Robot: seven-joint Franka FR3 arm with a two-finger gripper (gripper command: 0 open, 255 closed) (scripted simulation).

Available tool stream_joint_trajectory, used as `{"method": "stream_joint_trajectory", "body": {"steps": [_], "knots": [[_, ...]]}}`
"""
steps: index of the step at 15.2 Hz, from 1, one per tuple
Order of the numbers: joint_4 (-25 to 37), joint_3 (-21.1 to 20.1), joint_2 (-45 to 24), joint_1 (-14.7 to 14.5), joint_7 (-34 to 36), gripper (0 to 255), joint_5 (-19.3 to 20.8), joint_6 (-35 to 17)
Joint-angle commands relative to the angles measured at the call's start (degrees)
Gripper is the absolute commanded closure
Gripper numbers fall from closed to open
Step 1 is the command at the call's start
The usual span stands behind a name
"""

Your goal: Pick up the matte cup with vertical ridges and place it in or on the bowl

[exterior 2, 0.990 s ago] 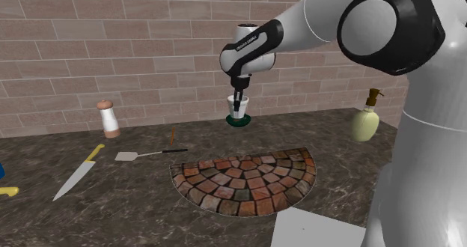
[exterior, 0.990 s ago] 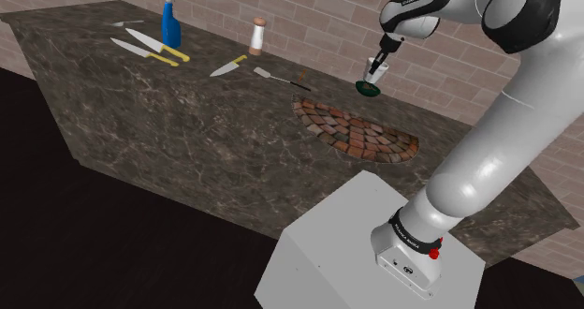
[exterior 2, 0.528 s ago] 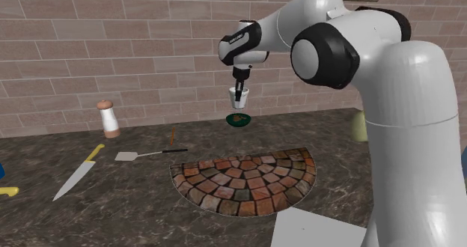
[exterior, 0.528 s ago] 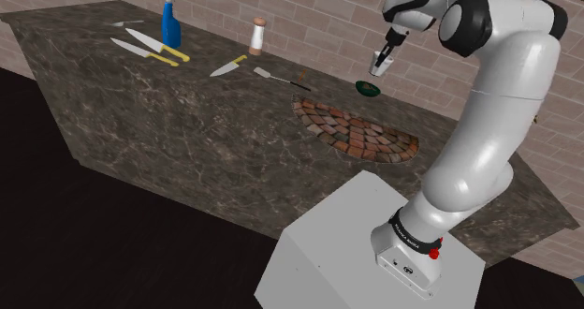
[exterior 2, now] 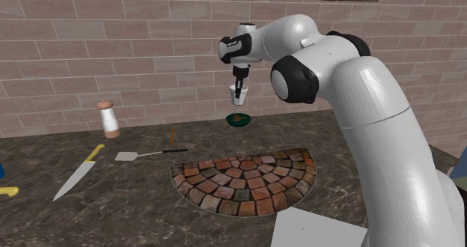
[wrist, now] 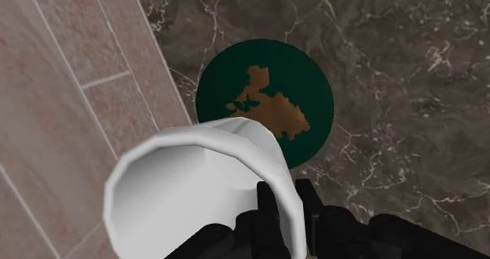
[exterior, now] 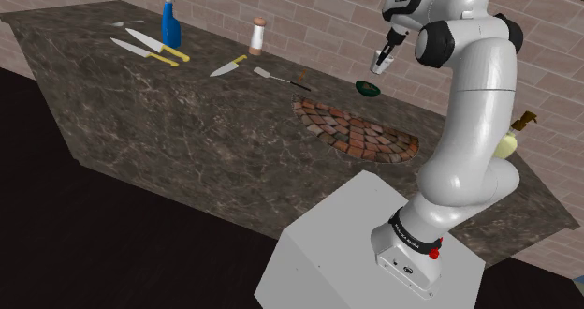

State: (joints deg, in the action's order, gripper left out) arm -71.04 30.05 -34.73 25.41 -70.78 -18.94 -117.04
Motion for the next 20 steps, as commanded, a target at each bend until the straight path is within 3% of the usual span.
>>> {"method": "stream_joint_trajectory", "body": {"steps": [1,13,20], "knots": [[-1.8,-0.07,0.12,-0.26,-0.32,255,-0.14,-1.68],[-8.59,-1.16,-1.9,-0.72,-1.81,255,-1.79,-10.17],[-8.59,-1.16,-1.9,-0.72,-1.81,255,-1.79,-10.17]]}}
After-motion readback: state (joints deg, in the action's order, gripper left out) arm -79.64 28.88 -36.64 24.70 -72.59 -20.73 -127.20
